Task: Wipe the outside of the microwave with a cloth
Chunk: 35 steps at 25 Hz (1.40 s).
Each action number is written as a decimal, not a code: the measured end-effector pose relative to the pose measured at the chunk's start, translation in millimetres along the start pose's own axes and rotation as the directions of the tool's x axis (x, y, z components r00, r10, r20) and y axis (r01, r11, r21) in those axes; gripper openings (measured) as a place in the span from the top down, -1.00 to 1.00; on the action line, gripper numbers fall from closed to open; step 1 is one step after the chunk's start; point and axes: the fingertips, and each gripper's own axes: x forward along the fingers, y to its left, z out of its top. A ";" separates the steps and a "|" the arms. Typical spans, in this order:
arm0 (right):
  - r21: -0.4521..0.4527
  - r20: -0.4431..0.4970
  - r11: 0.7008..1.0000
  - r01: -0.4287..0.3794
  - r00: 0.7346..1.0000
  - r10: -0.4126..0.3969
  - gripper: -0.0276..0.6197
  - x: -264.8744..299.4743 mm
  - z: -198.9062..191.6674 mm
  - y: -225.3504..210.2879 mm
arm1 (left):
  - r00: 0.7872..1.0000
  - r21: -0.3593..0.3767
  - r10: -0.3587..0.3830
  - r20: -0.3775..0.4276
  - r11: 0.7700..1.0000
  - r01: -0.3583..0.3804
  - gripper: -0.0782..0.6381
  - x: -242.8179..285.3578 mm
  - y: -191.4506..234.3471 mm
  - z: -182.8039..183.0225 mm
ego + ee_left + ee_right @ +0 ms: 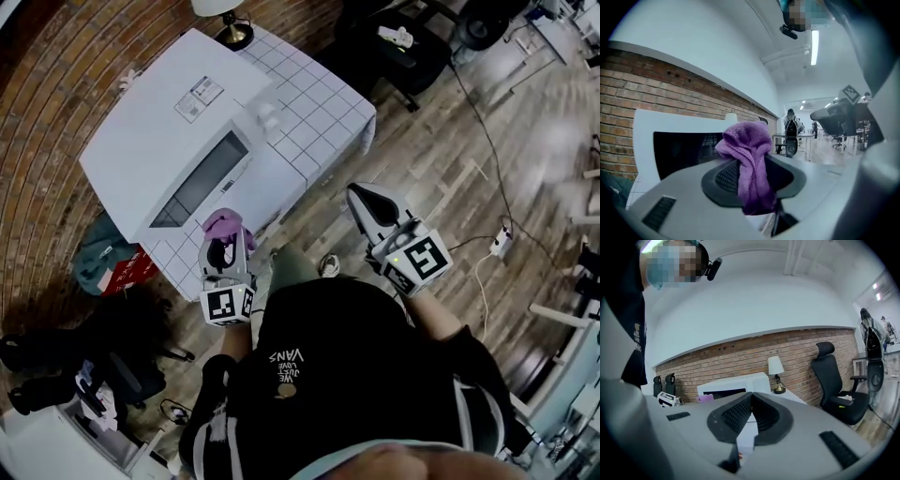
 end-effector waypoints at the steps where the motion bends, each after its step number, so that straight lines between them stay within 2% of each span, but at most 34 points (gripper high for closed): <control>1: 0.002 0.005 1.000 0.010 1.000 -0.010 0.92 -4.6 1.3 -11.0 | 1.000 -0.005 -0.018 -0.004 1.000 0.018 0.38 10.9 -11.8 3.6; 4: 0.019 0.014 0.999 0.043 0.999 -0.043 0.92 -10.9 0.5 -43.9 | 0.998 -0.025 -0.069 -0.010 0.997 0.069 0.38 44.8 -41.6 10.7; 8: 0.039 0.032 0.997 0.063 0.997 -0.064 0.92 -1.7 2.3 -83.5 | 0.993 -0.004 -0.120 -0.002 0.993 0.120 0.38 93.4 -69.9 19.6; 11: 0.022 0.059 0.999 0.043 0.997 -0.045 0.92 15.6 13.4 -115.3 | 0.993 -0.017 -0.120 0.003 0.993 0.120 0.38 130.4 -85.9 24.3; 13: -0.007 0.053 1.000 -0.003 0.999 0.003 0.92 30.3 17.1 -134.8 | 0.995 -0.030 -0.099 0.009 0.995 0.099 0.38 153.3 -90.7 28.9; 16: -0.020 0.020 0.996 -0.092 0.995 0.093 0.92 54.9 23.1 -157.3 | 0.999 -0.044 -0.040 0.005 0.998 0.040 0.38 177.0 -92.2 37.6; 20: -0.021 -0.024 0.983 -0.185 0.983 0.184 0.92 94.7 32.8 -185.8 | 0.999 -0.024 0.035 -0.014 0.999 -0.035 0.38 199.4 -84.5 44.8; 26: -0.028 -0.026 0.957 -0.290 0.957 0.289 0.92 144.2 56.3 -211.5 | 0.981 -0.046 0.194 -0.021 0.980 -0.195 0.38 209.8 -66.2 50.8; 29: -0.020 -0.005 0.937 -0.348 0.937 0.348 0.92 167.4 65.5 -210.5 | 0.963 -0.043 0.268 -0.006 0.963 -0.268 0.38 207.2 -56.1 57.7; 31: -0.019 -0.028 0.917 -0.399 0.917 0.398 0.92 182.7 61.9 -208.3 | 0.945 -0.049 0.326 0.001 0.944 -0.326 0.38 204.4 -50.6 60.1; 35: -0.024 -0.075 0.851 -0.525 0.850 0.522 0.92 209.8 53.9 -199.3 | 0.897 -0.053 0.442 -0.001 0.896 -0.441 0.38 199.3 -46.4 61.1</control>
